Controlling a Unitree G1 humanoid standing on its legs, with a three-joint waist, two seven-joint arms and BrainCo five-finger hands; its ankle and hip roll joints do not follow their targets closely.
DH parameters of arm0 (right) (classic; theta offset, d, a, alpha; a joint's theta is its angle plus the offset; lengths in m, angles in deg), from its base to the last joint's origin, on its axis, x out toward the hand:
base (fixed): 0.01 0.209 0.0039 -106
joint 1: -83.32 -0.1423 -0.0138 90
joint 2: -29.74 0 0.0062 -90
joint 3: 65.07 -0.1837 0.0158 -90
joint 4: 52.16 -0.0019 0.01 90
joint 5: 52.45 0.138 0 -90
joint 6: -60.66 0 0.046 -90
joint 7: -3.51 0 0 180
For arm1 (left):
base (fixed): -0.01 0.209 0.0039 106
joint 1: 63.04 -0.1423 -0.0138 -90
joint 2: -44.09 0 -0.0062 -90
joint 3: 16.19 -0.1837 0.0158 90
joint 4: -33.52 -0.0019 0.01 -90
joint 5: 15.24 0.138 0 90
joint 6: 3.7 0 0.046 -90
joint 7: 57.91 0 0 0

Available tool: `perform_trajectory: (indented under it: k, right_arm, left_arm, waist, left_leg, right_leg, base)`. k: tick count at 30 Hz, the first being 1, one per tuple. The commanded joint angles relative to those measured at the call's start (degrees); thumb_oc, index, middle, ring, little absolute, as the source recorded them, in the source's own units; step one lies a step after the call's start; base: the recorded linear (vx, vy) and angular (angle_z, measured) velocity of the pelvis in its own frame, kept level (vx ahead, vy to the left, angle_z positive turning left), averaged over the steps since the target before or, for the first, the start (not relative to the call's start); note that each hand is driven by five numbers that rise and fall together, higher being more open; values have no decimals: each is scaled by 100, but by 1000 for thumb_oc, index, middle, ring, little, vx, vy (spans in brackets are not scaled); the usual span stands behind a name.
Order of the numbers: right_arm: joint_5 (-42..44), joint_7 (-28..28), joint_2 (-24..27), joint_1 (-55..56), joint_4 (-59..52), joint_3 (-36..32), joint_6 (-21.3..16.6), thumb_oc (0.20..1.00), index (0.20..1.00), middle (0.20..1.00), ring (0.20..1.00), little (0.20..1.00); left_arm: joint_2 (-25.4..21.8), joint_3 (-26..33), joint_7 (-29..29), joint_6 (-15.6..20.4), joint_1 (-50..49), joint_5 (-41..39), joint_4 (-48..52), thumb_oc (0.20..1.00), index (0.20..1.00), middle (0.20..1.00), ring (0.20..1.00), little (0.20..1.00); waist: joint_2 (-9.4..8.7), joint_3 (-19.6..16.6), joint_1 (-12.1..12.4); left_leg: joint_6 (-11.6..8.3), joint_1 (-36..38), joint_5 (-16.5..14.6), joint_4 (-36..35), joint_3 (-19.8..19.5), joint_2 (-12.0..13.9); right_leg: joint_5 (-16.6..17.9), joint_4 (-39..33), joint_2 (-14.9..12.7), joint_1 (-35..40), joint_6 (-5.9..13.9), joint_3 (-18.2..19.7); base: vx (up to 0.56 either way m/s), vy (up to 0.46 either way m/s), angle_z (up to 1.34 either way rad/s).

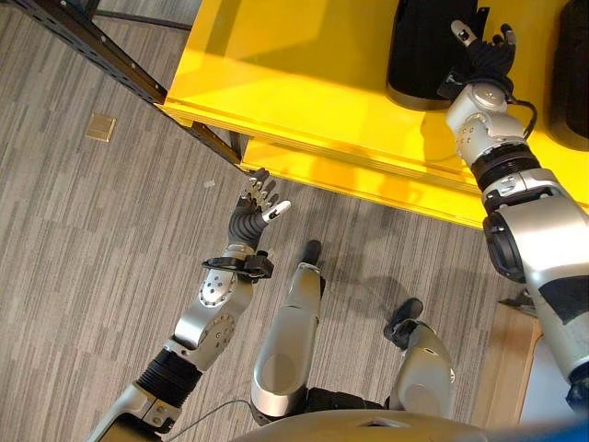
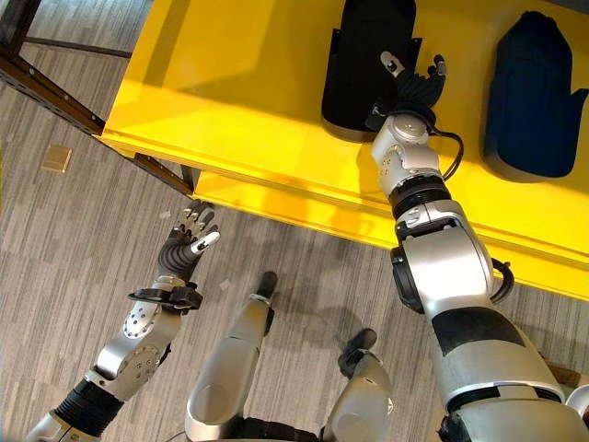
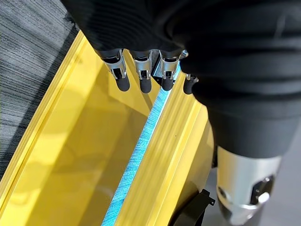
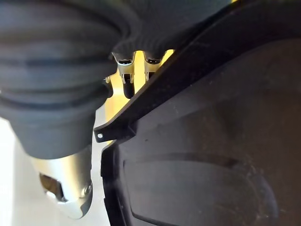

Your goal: Move parts from the plastic box to the shelf.

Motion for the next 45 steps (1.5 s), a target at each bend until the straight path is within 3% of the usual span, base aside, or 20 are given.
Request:
perform_trajectory:
  k: [1,24,37,43,45]
  right_arm:
    - [137,5,-146,167,22,-119,-180,1000,1000,1000,1000,1000]
    - [134,-18,-320,133,61,-63,-200,1000,1000,1000,1000,1000]
    - [-308,90,13,110,-131,126,-134,1000,1000,1000,1000,1000]
    - [-557,189,202,202,-721,252,-212,1000,1000,1000,1000,1000]
    - [-800,300,311,444,-1539,270,-334,1000,1000,1000,1000,1000]
  left_arm:
    - [-184,131,-20,146,39,1,334,1000,1000,1000,1000,1000]
    - [-232,142,-8,154,18,2,334,1000,1000,1000,1000,1000]
    - [-253,147,11,165,40,32,309,1000,1000,1000,1000,1000]
    - [-237,173,15,161,37,32,314,1000,1000,1000,1000,1000]
    - [-207,248,47,157,-1,69,326,1000,1000,1000,1000,1000]
  waist:
    - [-8,-66,124]
    - [-45,-66,138]
    - [-94,-65,69]
    - [-163,-65,-20]
    - [-208,-64,-111]
  left_leg:
    - [186,92,-553,41,384,117]
    - [191,115,-573,69,403,132]
    - [184,110,-576,82,417,150]
    - [174,116,-571,76,445,195]
    - [167,122,-572,76,477,227]
  right_leg:
    - [-676,451,171,373,-144,154]
    - [-654,413,203,403,-145,169]
    - [-675,445,218,382,-160,196]
    - [-657,453,246,334,-159,243]
    - [-664,460,265,299,-166,283]
  base:
    - [0,0,0]
    - [0,0,0]
    - [0,0,0]
    - [0,0,0]
    - [-4,-2,-4]
